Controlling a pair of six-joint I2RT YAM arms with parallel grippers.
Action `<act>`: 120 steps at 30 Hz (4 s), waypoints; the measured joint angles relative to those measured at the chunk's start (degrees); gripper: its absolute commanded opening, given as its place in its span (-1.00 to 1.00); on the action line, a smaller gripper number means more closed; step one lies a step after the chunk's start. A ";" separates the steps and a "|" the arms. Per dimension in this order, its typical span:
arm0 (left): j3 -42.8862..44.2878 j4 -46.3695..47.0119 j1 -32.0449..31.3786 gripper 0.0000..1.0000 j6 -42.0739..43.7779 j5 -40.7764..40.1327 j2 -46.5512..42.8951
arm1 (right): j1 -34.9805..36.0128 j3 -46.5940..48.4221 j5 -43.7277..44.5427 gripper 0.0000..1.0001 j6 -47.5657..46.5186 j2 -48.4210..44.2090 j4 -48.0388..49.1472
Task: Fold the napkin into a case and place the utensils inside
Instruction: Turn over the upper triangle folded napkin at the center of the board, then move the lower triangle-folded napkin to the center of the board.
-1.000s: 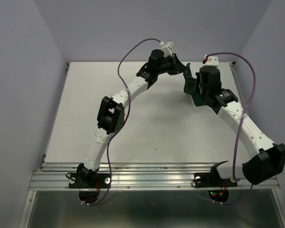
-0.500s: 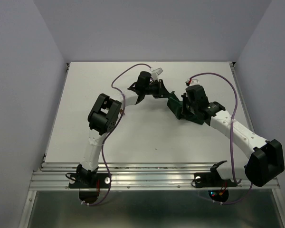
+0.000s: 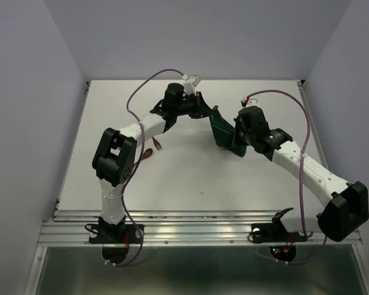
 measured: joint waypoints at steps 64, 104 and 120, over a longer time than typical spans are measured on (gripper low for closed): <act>26.77 8.35 -0.42 -1.00 -1.86 -1.22 18.34 | -5.99 6.34 8.83 -0.99 -13.99 5.95 7.45; -11.23 -14.45 -2.47 -0.20 -5.81 -19.04 -4.50 | -18.88 -1.22 -6.95 -0.12 3.93 11.91 7.13; -5.57 -18.10 -3.85 -0.20 -6.71 -20.37 4.15 | -27.78 3.28 -14.21 0.18 2.32 27.65 8.24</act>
